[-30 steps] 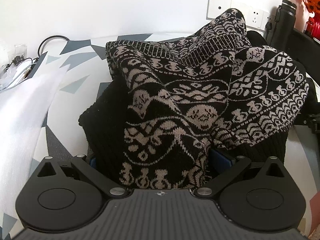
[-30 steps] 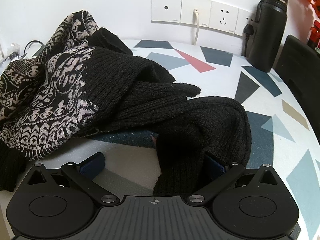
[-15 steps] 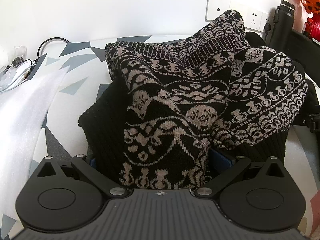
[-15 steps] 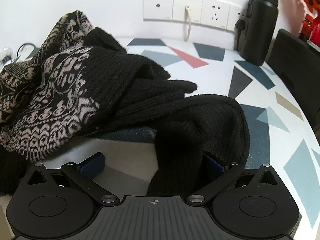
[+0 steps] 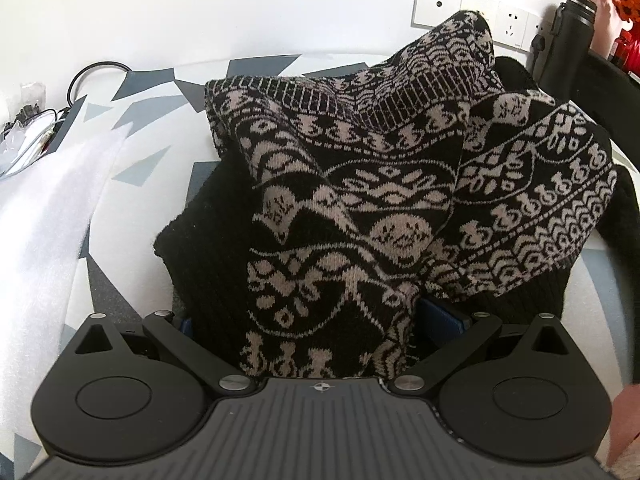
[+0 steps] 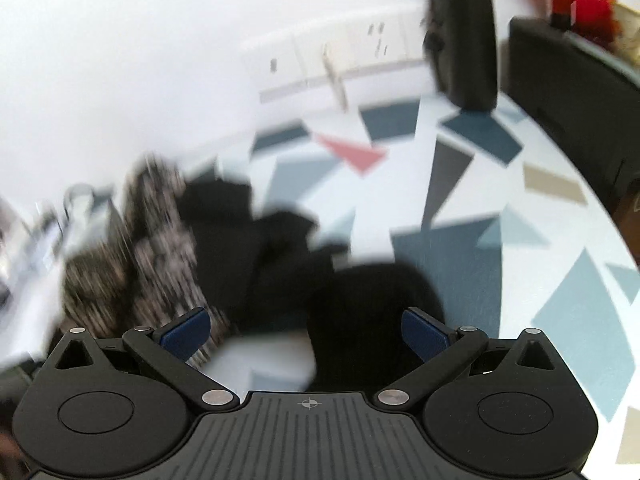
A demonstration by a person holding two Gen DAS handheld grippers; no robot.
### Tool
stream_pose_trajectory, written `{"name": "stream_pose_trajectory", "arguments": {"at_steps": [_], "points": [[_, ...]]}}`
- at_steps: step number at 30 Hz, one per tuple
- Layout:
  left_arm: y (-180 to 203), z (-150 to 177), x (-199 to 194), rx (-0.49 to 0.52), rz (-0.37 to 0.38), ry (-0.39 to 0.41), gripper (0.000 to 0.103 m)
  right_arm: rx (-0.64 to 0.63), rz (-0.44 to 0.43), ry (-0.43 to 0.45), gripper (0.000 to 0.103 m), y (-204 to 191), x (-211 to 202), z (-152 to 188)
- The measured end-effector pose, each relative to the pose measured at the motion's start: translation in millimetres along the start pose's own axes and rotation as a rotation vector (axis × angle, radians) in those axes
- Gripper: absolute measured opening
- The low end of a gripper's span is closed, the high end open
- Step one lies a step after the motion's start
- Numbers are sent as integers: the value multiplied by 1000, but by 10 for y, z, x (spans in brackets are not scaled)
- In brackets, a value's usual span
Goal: Fold clothes
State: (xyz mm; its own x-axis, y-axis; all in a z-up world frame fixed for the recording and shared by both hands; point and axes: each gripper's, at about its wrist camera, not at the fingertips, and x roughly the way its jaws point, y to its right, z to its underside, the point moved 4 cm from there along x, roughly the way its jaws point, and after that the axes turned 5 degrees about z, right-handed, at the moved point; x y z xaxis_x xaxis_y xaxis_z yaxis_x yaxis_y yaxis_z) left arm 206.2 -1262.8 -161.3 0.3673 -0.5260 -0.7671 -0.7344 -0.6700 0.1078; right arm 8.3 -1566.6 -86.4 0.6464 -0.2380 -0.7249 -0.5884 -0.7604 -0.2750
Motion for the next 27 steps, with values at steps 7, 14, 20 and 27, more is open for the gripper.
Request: {"name": "stream_pose_trajectory", "arguments": {"at_steps": [7, 14, 20, 27], "points": [[65, -242, -419, -18, 66, 138, 98, 83, -131, 146, 102, -78, -499, -625], [20, -571, -787, -91, 118, 251, 98, 35, -189, 273, 102, -317, -848, -1021], [16, -746, -1015, -132, 243, 268, 98, 34, -227, 343, 102, -470, -1122, -1228], [-81, -750, -1127, -142, 335, 238, 101, -37, -248, 433, 102, -643, -1386, -1462]]}}
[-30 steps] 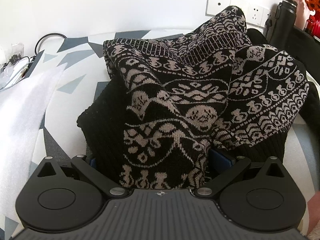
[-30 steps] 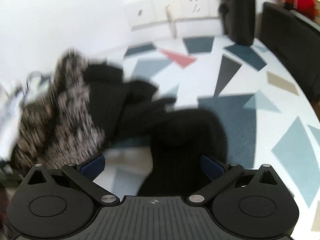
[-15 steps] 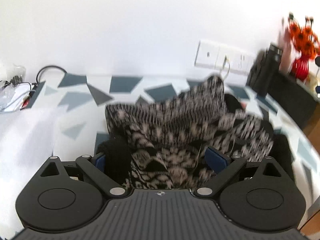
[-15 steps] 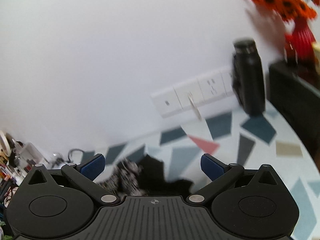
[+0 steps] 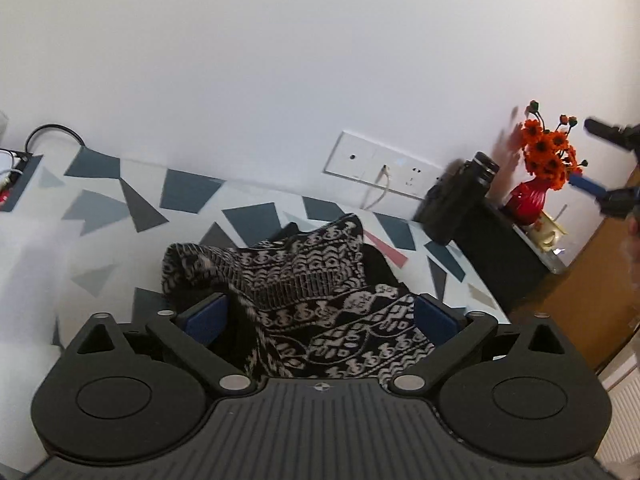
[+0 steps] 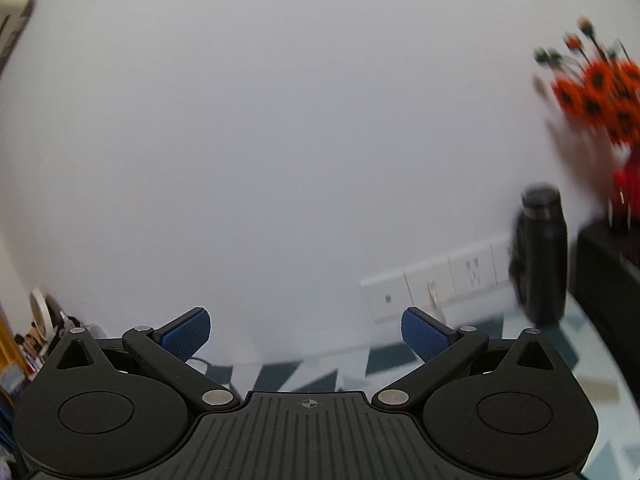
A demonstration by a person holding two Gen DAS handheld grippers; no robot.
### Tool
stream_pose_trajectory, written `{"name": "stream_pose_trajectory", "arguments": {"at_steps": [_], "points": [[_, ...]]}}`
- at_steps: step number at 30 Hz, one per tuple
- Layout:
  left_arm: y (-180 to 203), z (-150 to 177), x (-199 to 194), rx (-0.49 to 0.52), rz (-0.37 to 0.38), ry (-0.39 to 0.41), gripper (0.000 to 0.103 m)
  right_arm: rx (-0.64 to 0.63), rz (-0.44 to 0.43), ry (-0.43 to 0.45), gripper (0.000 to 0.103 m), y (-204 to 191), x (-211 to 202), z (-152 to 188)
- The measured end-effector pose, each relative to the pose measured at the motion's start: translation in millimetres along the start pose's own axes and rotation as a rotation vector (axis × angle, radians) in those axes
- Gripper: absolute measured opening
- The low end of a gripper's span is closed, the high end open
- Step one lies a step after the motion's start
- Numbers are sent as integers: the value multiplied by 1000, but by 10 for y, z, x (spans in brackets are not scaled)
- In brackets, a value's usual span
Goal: Fold clothes
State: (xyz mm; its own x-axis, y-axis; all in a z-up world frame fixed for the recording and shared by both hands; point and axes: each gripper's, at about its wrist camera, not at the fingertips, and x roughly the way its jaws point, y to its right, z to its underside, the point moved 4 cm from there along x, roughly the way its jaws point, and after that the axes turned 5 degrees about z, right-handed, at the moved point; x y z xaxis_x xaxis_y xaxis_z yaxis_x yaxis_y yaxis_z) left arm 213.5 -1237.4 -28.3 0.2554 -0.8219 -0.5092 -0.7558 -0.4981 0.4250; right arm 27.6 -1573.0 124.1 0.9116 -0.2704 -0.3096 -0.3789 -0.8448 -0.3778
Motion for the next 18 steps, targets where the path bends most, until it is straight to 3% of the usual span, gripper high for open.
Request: {"name": "stream_pose_trajectory", "arguments": {"at_steps": [8, 12, 18], "points": [[-249, -154, -202, 33, -154, 114, 101, -118, 76, 81, 102, -32, 183, -317], [-282, -497, -330, 114, -217, 215, 101, -181, 112, 102, 102, -28, 316, -370], [-511, -1055, -483, 101, -282, 367, 101, -251, 140, 62, 102, 102, 736, -238]]}}
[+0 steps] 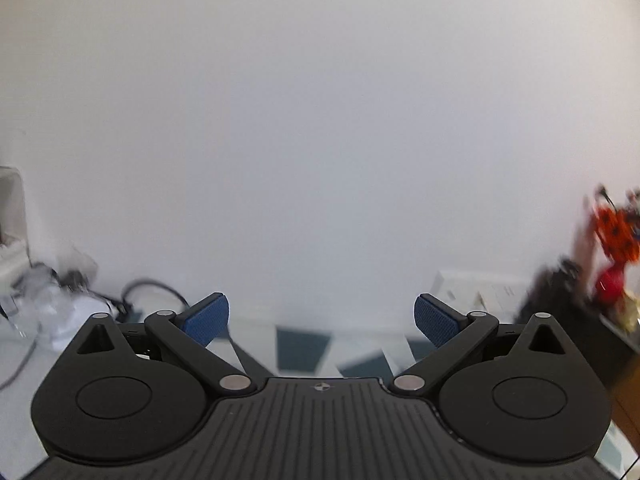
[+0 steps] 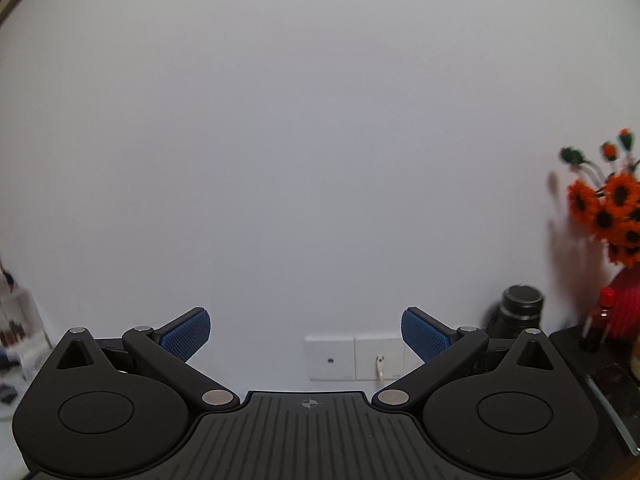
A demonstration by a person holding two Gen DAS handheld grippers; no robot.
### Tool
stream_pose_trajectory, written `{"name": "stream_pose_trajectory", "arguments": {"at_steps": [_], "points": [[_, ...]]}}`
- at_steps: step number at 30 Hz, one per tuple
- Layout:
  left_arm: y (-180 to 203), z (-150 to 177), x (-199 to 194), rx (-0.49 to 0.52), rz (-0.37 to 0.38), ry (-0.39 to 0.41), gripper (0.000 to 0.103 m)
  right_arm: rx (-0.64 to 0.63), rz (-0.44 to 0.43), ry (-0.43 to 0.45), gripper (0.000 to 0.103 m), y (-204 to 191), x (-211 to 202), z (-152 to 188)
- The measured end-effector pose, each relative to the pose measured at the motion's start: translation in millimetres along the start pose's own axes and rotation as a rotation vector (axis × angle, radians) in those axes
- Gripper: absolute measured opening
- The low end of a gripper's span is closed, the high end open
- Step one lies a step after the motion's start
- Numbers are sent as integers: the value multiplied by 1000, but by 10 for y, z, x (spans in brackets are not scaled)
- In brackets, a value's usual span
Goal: Fold clothes
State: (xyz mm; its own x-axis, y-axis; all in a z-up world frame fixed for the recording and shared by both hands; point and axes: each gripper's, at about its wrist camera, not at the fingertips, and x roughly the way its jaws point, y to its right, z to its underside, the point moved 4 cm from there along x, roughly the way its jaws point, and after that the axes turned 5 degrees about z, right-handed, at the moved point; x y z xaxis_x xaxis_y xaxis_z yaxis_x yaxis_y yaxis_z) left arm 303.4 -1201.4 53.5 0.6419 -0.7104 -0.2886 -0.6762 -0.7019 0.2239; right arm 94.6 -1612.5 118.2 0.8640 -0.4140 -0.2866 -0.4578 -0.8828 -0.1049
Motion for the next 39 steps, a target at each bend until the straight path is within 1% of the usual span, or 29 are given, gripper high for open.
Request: {"name": "stream_pose_trajectory", "arguments": {"at_steps": [2, 3, 6, 7, 9, 11, 13, 16, 17, 18, 21, 22, 23, 24, 25, 26, 27, 28, 29, 30, 31, 33, 34, 36, 37, 39], "points": [[-66, -62, 142, 40, -43, 2, 101, -9, 11, -71, 102, -2, 254, 212], [-80, -55, 226, 60, -48, -9, 101, -13, 16, -107, 102, -2, 381, 317], [-6, 182, 528, 103, 52, -105, 101, -42, 27, -203, 102, -61, 673, 752], [29, 323, 632, 117, 88, -145, 101, -49, 29, -236, 101, -92, 750, 937], [70, 659, 826, 118, 131, -235, 101, -54, 28, -302, 99, -170, 875, 1279], [82, 985, 1003, 101, 161, -322, 101, -76, 30, -371, 94, -307, 953, 1626], [40, 1256, 1155, 65, 169, -390, 101, -112, 37, -421, 91, -426, 1066, 1901], [-80, 1467, 1308, 4, 162, -440, 101, -155, 48, -451, 91, -621, 1094, 2178], [-112, 1507, 1324, -17, 170, -453, 101, -152, 51, -457, 88, -662, 1078, 2235], [-156, 1515, 1344, -31, 183, -465, 101, -146, 53, -463, 85, -697, 1070, 2290], [-164, 1565, 1385, -26, 226, -493, 101, -56, 32, -490, 61, -642, 1118, 2358], [-154, 1571, 1387, -20, 235, -500, 101, -24, 19, -499, 45, -625, 1110, 2366], [-145, 1577, 1390, -14, 244, -506, 98, 7, 8, -507, 30, -607, 1100, 2371], [-135, 1584, 1393, -8, 254, -512, 92, 27, 9, -507, 25, -576, 1074, 2359], [-135, 1588, 1395, -4, 259, -518, 59, 38, 13, -495, 11, -553, 1020, 2335], [-137, 1592, 1396, -1, 264, -525, 38, 48, 18, -481, 8, -526, 965, 2310], [-163, 1583, 1389, -3, 268, -531, 35, 55, 29, -459, 8, -473, 898, 2273], [-195, 1571, 1379, -7, 272, -536, 22, 65, 49, -423, 7, -404, 813, 2226], [-237, 1541, 1350, -20, 286, -537, 14, 78, 72, -388, 7, -320, 737, 2176], [-282, 1507, 1317, -35, 302, -537, 14, 104, 103, -362, 7, -216, 660, 2130], [-308, 1485, 1287, -43, 316, -536, 13, 131, 139, -335, 2, -106, 583, 2084], [-324, 1447, 1184, -37, 342, -536, 13, 192, 272, -271, 0, 172, 434, 2003], [-319, 1449, 1133, -33, 346, -540, 13, 232, 353, -242, 0, 365, 355, 1964], [-299, 1488, 1065, -36, 353, -548, 13, 321, 434, -242, 0, 679, 262, 1964], [-288, 1520, 1030, -40, 355, -552, 12, 336, 447, -274, 0, 793, 242, 1993], [-272, 1586, 978, -58, 348, -561, 12, 305, 422, -320, 0, 840, 209, 2058]]}}
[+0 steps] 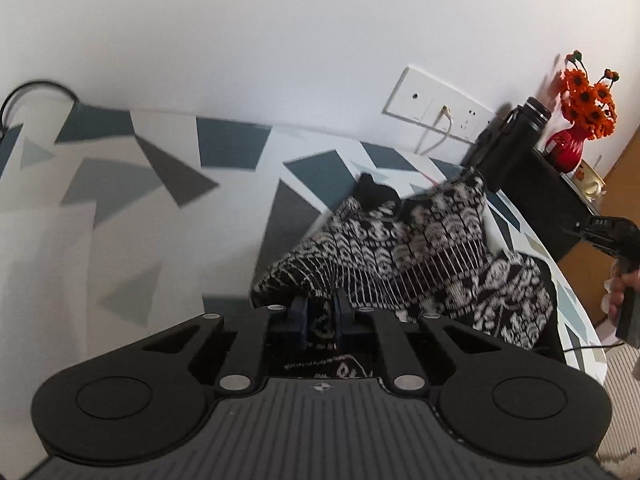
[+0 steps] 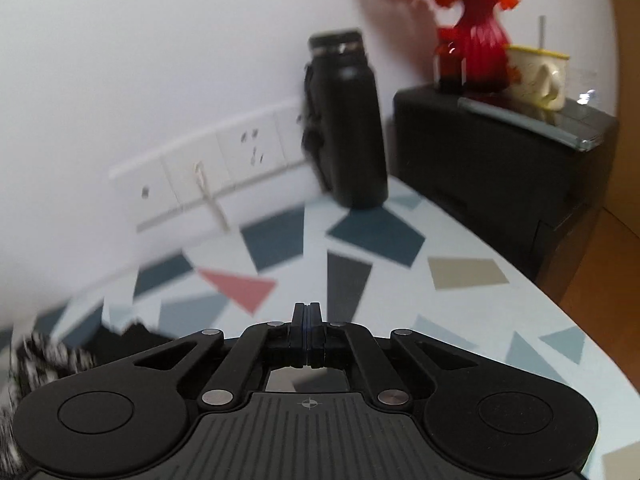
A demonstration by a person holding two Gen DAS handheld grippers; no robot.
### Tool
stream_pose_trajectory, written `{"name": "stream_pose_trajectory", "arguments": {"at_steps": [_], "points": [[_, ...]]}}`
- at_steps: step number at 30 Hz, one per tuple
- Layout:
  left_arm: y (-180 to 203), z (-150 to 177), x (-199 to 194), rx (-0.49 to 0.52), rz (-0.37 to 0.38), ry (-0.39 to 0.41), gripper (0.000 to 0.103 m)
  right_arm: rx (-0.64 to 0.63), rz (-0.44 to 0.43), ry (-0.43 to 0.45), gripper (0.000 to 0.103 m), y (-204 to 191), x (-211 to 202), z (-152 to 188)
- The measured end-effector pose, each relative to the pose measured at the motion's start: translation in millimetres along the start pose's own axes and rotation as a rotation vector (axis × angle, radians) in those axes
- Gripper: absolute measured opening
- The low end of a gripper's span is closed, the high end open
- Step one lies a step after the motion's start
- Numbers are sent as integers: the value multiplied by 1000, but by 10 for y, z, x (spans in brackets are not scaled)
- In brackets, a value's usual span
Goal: Fold clothes
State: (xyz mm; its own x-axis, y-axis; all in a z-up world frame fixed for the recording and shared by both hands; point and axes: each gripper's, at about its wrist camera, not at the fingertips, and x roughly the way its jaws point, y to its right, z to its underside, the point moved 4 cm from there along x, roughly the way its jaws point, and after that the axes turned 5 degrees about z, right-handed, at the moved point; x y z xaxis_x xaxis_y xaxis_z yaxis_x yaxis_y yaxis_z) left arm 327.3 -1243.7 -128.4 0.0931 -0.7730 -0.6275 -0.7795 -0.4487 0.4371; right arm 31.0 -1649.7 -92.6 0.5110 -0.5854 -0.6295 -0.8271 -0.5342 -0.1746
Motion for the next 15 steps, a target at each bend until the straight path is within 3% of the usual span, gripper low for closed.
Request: {"name": "stream_pose_trajectory", "arguments": {"at_steps": [3, 5, 7, 9, 10, 11, 13, 15], "points": [[28, 75, -9, -36, -3, 7, 12, -55, -91, -67, 11, -85, -2, 190], [62, 95, -12, -38, -16, 9, 12, -27, -166, -105, 27, -154, -2, 307], [100, 97, -17, -31, -39, 9, 14, -22, -211, -134, 32, -280, -12, 429], [147, 84, -28, -21, -62, 11, 39, -35, -231, -155, 39, -411, -21, 536], [185, 61, -43, -11, -76, 16, 74, -47, -232, -162, 41, -476, -31, 581], [243, 29, -84, 4, -89, 39, 89, -52, -231, -162, 43, -520, -61, 602], [391, -31, -170, 48, -83, 89, 89, -47, -247, -170, 44, -531, -61, 627], [561, -44, -140, 93, -49, 86, 89, -42, -261, -173, 44, -515, -74, 631]]}}
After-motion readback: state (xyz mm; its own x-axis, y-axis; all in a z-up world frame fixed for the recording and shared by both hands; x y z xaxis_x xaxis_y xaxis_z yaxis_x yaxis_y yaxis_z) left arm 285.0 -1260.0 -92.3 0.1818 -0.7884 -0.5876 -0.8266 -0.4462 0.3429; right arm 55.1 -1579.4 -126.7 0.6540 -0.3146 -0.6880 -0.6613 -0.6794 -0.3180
